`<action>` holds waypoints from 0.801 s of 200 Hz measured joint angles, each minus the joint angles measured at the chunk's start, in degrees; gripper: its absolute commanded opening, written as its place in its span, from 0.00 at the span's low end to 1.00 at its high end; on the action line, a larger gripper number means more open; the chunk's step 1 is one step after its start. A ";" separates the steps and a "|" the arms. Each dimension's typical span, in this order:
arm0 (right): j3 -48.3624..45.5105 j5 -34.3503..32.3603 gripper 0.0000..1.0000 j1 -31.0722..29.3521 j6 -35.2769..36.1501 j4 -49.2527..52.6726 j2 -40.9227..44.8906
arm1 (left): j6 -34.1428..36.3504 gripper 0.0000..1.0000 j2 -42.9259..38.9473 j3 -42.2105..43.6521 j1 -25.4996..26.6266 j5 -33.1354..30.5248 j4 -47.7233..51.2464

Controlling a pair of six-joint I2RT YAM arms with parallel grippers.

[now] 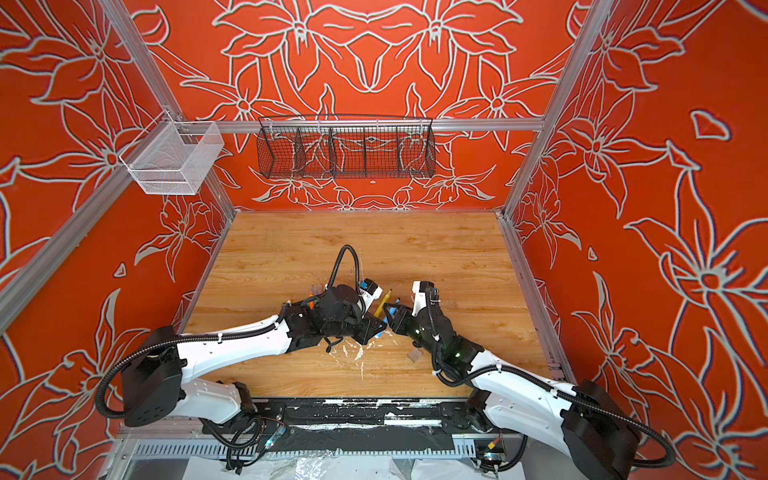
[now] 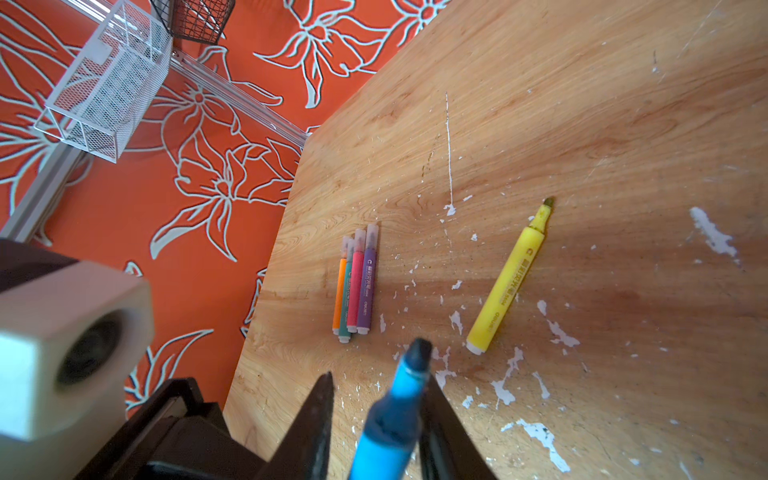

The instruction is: Insert the pens into the pen caps

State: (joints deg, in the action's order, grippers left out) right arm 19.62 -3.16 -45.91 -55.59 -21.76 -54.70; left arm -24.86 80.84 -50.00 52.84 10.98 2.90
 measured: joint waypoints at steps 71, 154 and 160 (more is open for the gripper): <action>0.50 -1.88 0.00 -2.29 -0.83 -0.85 -0.02 | 0.59 0.17 -0.31 0.31 0.00 0.63 -0.09; 0.55 -5.79 0.00 -8.24 -1.44 -3.28 -0.35 | 1.01 0.22 1.16 -0.26 0.00 0.85 0.66; 0.55 -6.10 0.00 -8.48 -1.44 -3.28 -0.35 | 0.81 0.15 1.29 -0.28 0.00 0.94 0.66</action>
State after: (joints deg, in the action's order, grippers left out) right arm 20.16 -9.26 -54.39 -57.04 -25.04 -55.05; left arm -24.05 82.13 -50.28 52.84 11.92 3.55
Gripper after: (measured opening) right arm 0.180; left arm 0.238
